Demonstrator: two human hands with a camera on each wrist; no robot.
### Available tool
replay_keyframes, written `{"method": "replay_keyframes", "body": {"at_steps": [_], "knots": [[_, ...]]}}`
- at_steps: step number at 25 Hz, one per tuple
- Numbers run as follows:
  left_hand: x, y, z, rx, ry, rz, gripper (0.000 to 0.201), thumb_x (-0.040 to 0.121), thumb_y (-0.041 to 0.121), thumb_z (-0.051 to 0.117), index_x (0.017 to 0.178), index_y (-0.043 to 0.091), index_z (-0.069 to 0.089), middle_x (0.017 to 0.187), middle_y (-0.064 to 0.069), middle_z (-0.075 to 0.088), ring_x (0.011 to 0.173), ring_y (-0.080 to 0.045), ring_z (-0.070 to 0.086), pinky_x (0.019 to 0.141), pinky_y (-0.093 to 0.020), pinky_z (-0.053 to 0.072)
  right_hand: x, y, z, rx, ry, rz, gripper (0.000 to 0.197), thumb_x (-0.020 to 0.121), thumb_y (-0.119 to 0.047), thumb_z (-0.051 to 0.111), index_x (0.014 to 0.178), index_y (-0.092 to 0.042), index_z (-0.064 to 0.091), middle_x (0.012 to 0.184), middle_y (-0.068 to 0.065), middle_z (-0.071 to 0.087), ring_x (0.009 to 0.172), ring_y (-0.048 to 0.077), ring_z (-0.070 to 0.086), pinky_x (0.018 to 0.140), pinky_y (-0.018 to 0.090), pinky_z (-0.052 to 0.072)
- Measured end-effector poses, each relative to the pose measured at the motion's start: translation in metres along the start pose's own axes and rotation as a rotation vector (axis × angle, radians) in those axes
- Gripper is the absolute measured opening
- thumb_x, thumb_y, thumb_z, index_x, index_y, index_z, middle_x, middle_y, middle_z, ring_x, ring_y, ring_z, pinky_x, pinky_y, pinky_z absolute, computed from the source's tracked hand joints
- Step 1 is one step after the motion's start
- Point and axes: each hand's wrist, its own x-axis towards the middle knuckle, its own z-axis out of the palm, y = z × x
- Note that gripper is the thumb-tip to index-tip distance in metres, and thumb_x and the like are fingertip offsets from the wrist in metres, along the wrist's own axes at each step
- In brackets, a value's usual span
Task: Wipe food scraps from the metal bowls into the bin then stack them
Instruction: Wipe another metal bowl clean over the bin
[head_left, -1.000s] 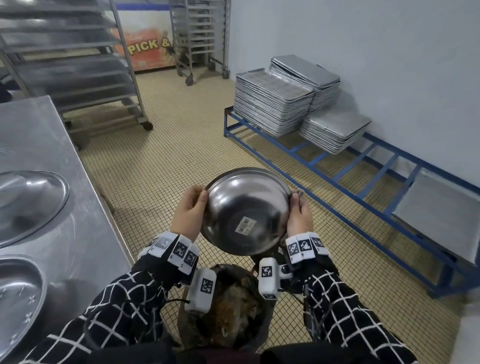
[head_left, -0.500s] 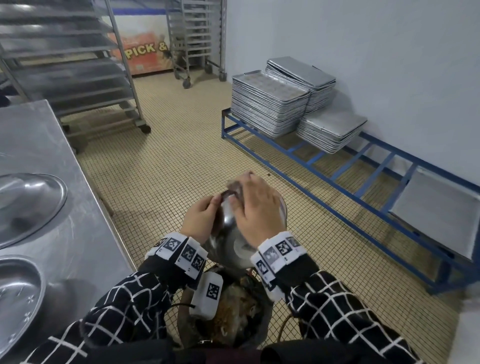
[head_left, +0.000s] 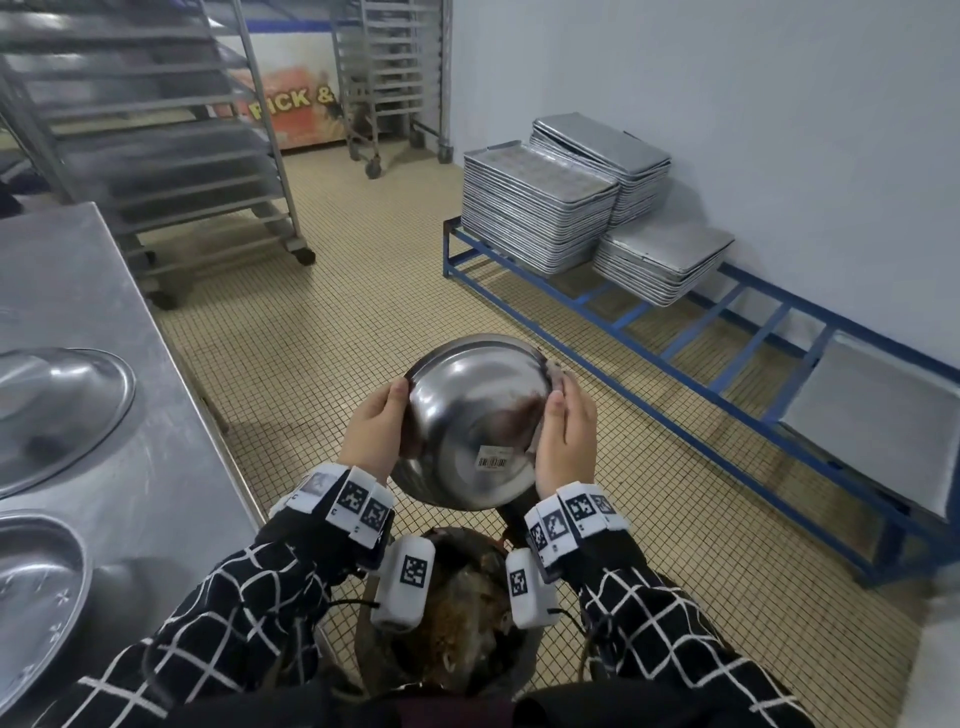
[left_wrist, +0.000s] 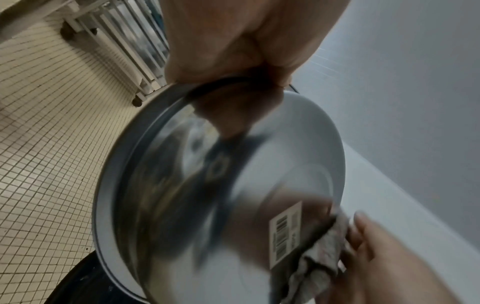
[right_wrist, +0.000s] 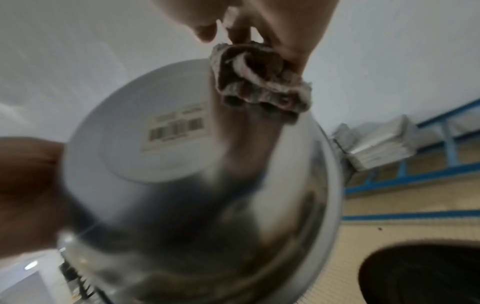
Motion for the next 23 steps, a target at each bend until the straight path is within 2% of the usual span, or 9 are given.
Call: {"method": "replay_keyframes", "body": {"at_steps": [2,5,7,10,12,16,18,20,23], "knots": [[-0.001,0.002,0.002,0.049,-0.019,0.030,0.034,0.100,0.039,0.042,0.095,0.015,0.066,0.094,-0.012,0.069,0.091,-0.031,0.064,0.080,-0.037,0.053,-0.006,-0.014,0.007,-0.121,-0.042,-0.222,0.047,0.099,-0.041,0.028,0.140,-0.023,0.042,0.146,0.003,0.033,0.129,0.016,0.036,0.104,0.037,0.039],[-0.004,0.002,0.007,0.084,-0.046,0.078,0.036,0.100,0.033,0.043,0.096,0.003,0.064,0.095,-0.022,0.066,0.085,-0.030,0.060,0.082,-0.043,0.051,-0.012,-0.030,0.023,-0.460,-0.126,-0.580,0.049,0.097,-0.040,0.027,0.138,-0.020,0.045,0.148,0.007,0.035,0.137,0.023,0.028,0.114,0.041,0.023],[-0.005,0.004,0.008,0.080,-0.051,0.082,0.035,0.099,0.033,0.044,0.091,0.006,0.064,0.092,-0.021,0.064,0.084,-0.029,0.059,0.085,-0.048,0.050,-0.010,-0.033,0.026,-0.521,-0.081,-0.583,0.049,0.098,-0.040,0.026,0.140,-0.021,0.043,0.148,0.007,0.036,0.138,0.022,0.028,0.115,0.040,0.020],[-0.007,0.008,0.004,0.052,-0.055,0.053,0.029,0.099,0.037,0.043,0.085,0.023,0.064,0.093,-0.010,0.067,0.087,-0.025,0.063,0.074,-0.034,0.053,-0.003,-0.026,0.015,-0.274,-0.029,-0.240,0.050,0.099,-0.043,0.021,0.144,-0.025,0.035,0.151,0.001,0.028,0.134,0.013,0.029,0.104,0.031,0.034],[-0.008,0.010,0.000,0.014,-0.045,0.069,0.028,0.099,0.038,0.043,0.085,0.025,0.064,0.089,-0.005,0.067,0.084,-0.021,0.065,0.068,-0.027,0.053,0.002,-0.024,0.003,-0.044,-0.062,0.095,0.046,0.101,-0.042,0.022,0.139,-0.024,0.041,0.141,0.002,0.039,0.127,0.017,0.042,0.091,0.028,0.042],[-0.012,0.016,-0.002,0.129,-0.059,0.174,0.049,0.098,0.049,0.031,0.072,0.018,0.060,0.069,0.003,0.063,0.063,0.000,0.060,0.072,-0.021,0.047,0.012,-0.030,-0.017,0.579,-0.226,0.653,0.060,0.089,-0.067,0.033,0.109,-0.018,0.061,0.108,0.011,0.067,0.098,0.029,0.064,0.089,0.042,0.051],[-0.012,0.015,-0.007,0.206,-0.126,0.318,0.059,0.092,0.061,0.032,0.071,0.016,0.063,0.069,0.001,0.063,0.063,0.002,0.059,0.074,-0.021,0.043,0.017,-0.039,-0.023,0.716,-0.320,0.727,0.070,0.081,-0.070,0.047,0.114,-0.010,0.061,0.107,0.018,0.068,0.097,0.035,0.066,0.089,0.050,0.051],[-0.014,0.010,-0.015,0.282,-0.123,0.481,0.047,0.090,0.063,0.039,0.074,0.030,0.069,0.078,0.009,0.067,0.079,-0.006,0.061,0.085,-0.033,0.046,0.025,-0.048,-0.030,0.663,-0.374,0.704,0.048,0.085,-0.045,0.057,0.117,-0.009,0.057,0.108,0.017,0.067,0.094,0.032,0.065,0.085,0.046,0.052],[-0.020,-0.001,-0.024,0.487,0.036,0.580,0.027,0.091,0.049,0.042,0.077,0.039,0.063,0.107,0.023,0.057,0.112,-0.014,0.045,0.103,-0.051,0.033,0.029,-0.055,-0.024,0.517,-0.423,0.708,0.033,0.077,-0.006,0.051,0.109,-0.004,0.052,0.111,0.019,0.060,0.097,0.033,0.062,0.089,0.048,0.051]]}}
